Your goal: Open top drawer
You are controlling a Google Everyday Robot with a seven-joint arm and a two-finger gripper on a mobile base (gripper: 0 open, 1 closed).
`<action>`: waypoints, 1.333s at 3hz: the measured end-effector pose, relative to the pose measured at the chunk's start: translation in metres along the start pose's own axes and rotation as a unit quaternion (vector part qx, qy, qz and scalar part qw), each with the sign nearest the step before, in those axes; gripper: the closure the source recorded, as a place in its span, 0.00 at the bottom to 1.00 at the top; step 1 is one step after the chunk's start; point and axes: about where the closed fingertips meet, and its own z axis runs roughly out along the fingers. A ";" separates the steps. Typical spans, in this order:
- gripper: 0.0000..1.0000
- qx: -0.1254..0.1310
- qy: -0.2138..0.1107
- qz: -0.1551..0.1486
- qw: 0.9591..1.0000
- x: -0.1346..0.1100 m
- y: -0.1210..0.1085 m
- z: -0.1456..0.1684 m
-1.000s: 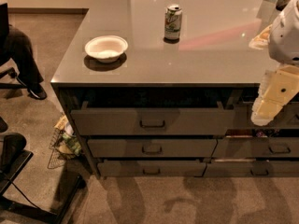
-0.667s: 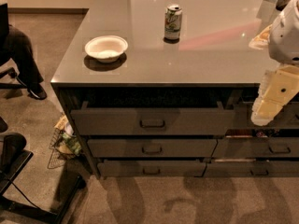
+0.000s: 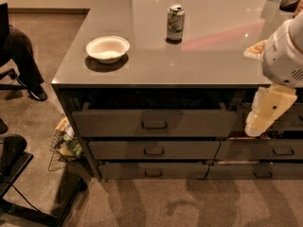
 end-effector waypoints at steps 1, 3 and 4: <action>0.00 0.021 -0.002 -0.016 1.000 -0.009 0.002 0.018; 0.00 0.006 -0.021 -0.003 1.000 -0.015 0.012 0.067; 0.00 -0.003 -0.039 0.013 0.999 -0.012 0.005 0.122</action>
Offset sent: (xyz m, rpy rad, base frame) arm 0.0042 0.0106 -0.0132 -0.0134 -0.0392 0.0205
